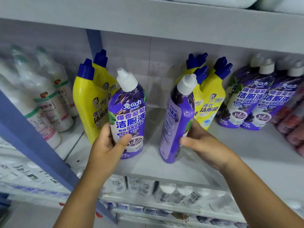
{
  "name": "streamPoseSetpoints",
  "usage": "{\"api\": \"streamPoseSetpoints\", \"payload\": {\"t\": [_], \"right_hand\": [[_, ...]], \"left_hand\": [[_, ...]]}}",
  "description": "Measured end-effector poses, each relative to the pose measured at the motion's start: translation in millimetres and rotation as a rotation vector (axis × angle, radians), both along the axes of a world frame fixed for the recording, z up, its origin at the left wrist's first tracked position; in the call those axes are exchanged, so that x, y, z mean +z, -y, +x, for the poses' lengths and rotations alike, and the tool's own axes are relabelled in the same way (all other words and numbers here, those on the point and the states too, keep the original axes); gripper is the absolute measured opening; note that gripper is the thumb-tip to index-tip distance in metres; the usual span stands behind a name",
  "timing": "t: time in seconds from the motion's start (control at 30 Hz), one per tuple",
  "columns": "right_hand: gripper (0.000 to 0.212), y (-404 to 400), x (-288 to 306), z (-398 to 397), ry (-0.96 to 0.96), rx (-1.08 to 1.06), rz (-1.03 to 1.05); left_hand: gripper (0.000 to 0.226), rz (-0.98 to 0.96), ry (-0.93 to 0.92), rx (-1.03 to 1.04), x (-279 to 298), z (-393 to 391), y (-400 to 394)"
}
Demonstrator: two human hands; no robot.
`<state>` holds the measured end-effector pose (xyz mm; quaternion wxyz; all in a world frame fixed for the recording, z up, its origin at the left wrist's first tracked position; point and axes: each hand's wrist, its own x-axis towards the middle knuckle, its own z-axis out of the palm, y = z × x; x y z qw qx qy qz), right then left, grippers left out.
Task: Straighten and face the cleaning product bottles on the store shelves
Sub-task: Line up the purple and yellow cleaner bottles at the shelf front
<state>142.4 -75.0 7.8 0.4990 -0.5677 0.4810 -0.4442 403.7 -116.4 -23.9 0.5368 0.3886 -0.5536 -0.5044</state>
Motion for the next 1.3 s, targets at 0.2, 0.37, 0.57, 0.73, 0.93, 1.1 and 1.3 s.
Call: {"api": "streamPoseSetpoints", "payload": {"t": [0.2, 0.37, 0.57, 0.73, 0.93, 1.1, 1.3], "right_hand": [[0.085, 8, -10, 20, -0.236, -0.172, -0.06], [0.098, -5, -18, -4, -0.025, -0.04, -0.039], [0.051, -3, -14, -36, -0.055, -0.009, -0.041], [0.039, -30, -13, -96, -0.033, -0.142, -0.101], [0.041, -64, -20, -219, 0.06, -0.357, -0.187], [0.036, -74, -40, -283, 0.06, -0.486, -0.212], [0.031, -61, -42, -305, 0.013, -0.492, -0.285]], "left_hand": [[0.043, 0.024, 0.02, 0.054, -2, -11, -15], [0.052, 0.044, 0.123, 0.095, -5, -29, -33], [0.047, 0.025, 0.218, 0.204, -1, -68, -54], [0.038, 0.071, 0.109, 0.221, 4, -108, -81], [0.04, 0.063, 0.102, 0.057, 2, -212, -94], [0.048, 0.036, 0.137, -0.153, -5, -289, -68], [0.056, 0.018, 0.175, -0.26, -12, -329, -22]]}}
